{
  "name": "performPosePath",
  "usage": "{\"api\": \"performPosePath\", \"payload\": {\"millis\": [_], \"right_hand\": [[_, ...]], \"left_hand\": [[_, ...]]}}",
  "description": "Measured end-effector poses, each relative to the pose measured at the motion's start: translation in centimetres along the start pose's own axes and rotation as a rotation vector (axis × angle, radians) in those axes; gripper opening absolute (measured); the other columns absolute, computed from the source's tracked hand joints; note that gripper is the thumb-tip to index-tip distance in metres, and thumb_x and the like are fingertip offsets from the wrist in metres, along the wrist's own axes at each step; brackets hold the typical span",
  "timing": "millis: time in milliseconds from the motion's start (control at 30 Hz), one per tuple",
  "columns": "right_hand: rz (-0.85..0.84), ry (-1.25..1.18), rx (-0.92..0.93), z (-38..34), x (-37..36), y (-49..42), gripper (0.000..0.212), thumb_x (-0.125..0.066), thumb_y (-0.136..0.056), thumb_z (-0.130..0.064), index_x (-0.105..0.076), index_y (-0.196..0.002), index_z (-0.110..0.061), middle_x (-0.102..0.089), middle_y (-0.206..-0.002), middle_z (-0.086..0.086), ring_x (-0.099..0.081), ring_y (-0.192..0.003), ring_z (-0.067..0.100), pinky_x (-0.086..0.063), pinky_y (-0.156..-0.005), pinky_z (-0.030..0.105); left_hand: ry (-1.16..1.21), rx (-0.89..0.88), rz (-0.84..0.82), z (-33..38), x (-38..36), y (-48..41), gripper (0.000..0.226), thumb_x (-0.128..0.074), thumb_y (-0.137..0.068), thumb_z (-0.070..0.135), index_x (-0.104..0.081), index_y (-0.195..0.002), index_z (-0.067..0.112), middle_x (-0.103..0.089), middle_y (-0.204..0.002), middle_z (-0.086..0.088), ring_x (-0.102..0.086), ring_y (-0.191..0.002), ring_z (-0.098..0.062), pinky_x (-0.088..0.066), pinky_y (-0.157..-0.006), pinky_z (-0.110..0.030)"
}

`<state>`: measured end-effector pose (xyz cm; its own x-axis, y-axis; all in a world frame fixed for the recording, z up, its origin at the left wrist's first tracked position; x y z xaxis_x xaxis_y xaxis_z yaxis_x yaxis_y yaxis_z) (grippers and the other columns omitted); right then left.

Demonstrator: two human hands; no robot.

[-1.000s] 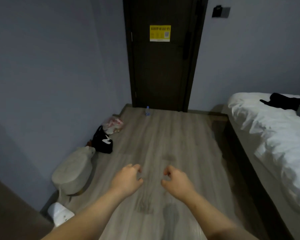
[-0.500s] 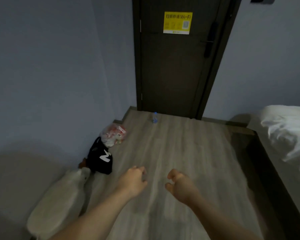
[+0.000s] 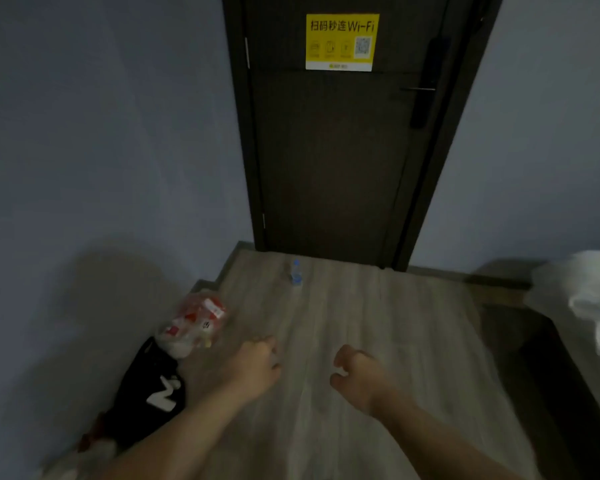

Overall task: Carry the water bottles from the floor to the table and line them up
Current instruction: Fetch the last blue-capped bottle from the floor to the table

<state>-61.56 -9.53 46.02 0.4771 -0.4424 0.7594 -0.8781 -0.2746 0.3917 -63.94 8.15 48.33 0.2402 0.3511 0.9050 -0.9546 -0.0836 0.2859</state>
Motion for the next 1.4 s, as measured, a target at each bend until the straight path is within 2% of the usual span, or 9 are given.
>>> {"api": "performPosePath", "payload": {"millis": [200, 467, 567, 867, 1000, 1133, 1233, 1333, 1400], "right_hand": [[-0.065, 0.045, 0.028, 0.0, 7.5, -13.3, 0.035, -0.051, -0.088, -0.030, -0.048, -0.119, -0.014, -0.054, -0.123, 0.006, -0.054, -0.109, 0.021, -0.042, -0.088, 0.021], [-0.115, 0.126, 0.031, -1.5, 12.3, -28.8, 0.032, -0.051, -0.089, -0.035, -0.048, -0.117, -0.020, -0.053, -0.119, 0.002, -0.053, -0.103, 0.016, -0.044, -0.088, 0.028], [-0.128, 0.138, 0.013, -2.6, 14.1, -35.7, 0.032, -0.052, -0.090, -0.033, -0.047, -0.119, -0.021, -0.053, -0.120, 0.002, -0.053, -0.104, 0.015, -0.046, -0.091, 0.029], [-0.256, 0.157, -0.024, -5.7, 18.9, -53.4, 0.032, -0.052, -0.091, -0.030, -0.046, -0.121, -0.021, -0.052, -0.118, 0.001, -0.050, -0.099, 0.010, -0.043, -0.085, 0.023], [-0.295, 0.168, 0.004, -6.5, 19.4, -59.6, 0.031, -0.051, -0.091, -0.030, -0.046, -0.119, -0.018, -0.054, -0.119, 0.003, -0.053, -0.106, 0.015, -0.046, -0.089, 0.028], [-0.397, 0.195, 0.014, -6.4, 19.2, -66.2, 0.030, -0.052, -0.091, -0.028, -0.046, -0.118, -0.017, -0.053, -0.121, 0.005, -0.053, -0.108, 0.018, -0.044, -0.088, 0.028], [-0.477, 0.239, 0.051, -6.3, 18.6, -71.0, 0.030, -0.051, -0.091, -0.028, -0.047, -0.118, -0.017, -0.053, -0.122, 0.004, -0.054, -0.105, 0.017, -0.045, -0.083, 0.028], [-0.589, 0.283, 0.096, -5.8, 17.7, -74.7, 0.029, -0.051, -0.090, -0.029, -0.047, -0.116, -0.017, -0.055, -0.119, 0.004, -0.052, -0.093, 0.016, -0.044, -0.077, 0.027], [-0.648, 0.317, 0.129, -5.4, 16.9, -77.0, 0.029, -0.051, -0.090, -0.028, -0.048, -0.116, -0.016, -0.056, -0.119, 0.005, -0.053, -0.094, 0.017, -0.043, -0.074, 0.027]], "left_hand": [[0.025, 0.053, -0.012, 2.1, 3.9, -13.2, 0.029, -0.049, -0.090, 0.026, -0.053, -0.118, 0.018, -0.060, -0.123, -0.002, -0.056, -0.113, -0.018, -0.045, -0.088, -0.024], [0.099, 0.076, 0.010, 0.8, 6.7, -28.7, 0.026, -0.051, -0.089, 0.030, -0.055, -0.108, 0.013, -0.062, -0.116, -0.007, -0.059, -0.105, -0.021, -0.046, -0.085, -0.027], [0.137, 0.094, 0.015, -0.3, 8.0, -35.5, 0.028, -0.050, -0.090, 0.030, -0.055, -0.112, 0.013, -0.058, -0.121, -0.006, -0.057, -0.108, -0.020, -0.045, -0.090, -0.027], [0.088, 0.102, -0.064, -1.8, 12.4, -53.5, 0.038, -0.042, -0.094, 0.028, -0.044, -0.130, 0.015, -0.051, -0.132, -0.007, -0.050, -0.119, -0.022, -0.039, -0.097, -0.029], [0.125, 0.185, -0.096, -3.0, 13.1, -58.4, 0.031, -0.045, -0.093, 0.026, -0.050, -0.118, 0.009, -0.056, -0.124, -0.010, -0.054, -0.112, -0.023, -0.043, -0.090, -0.029], [0.124, 0.235, 0.122, -4.5, 14.3, -62.2, 0.029, -0.044, -0.086, 0.025, -0.064, -0.105, 0.017, -0.066, -0.103, 0.001, -0.063, -0.095, -0.009, -0.050, -0.079, -0.022], [0.293, 0.396, -0.034, -5.6, 12.2, -65.0, 0.035, -0.049, -0.090, 0.031, -0.049, -0.125, 0.022, -0.054, -0.122, -0.003, -0.054, -0.111, -0.018, -0.046, -0.089, -0.026], [0.349, 0.521, -0.022, -6.6, 10.6, -67.4, 0.036, -0.051, -0.091, 0.033, -0.050, -0.125, 0.024, -0.054, -0.122, -0.004, -0.056, -0.108, -0.019, -0.046, -0.085, -0.027], [0.364, 0.584, -0.011, -6.9, 9.4, -68.9, 0.034, -0.051, -0.091, 0.034, -0.052, -0.123, 0.024, -0.057, -0.120, -0.005, -0.057, -0.107, -0.020, -0.046, -0.085, -0.028]]}}
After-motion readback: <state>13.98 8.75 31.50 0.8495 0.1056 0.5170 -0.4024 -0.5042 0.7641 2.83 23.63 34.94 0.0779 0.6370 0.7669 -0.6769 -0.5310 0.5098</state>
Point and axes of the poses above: each hand's wrist, its own y-axis away from the middle knuckle, its own x-axis out of the back of the hand, z = x × y, the point moved 4 cm from there along -y, towards the middle knuckle
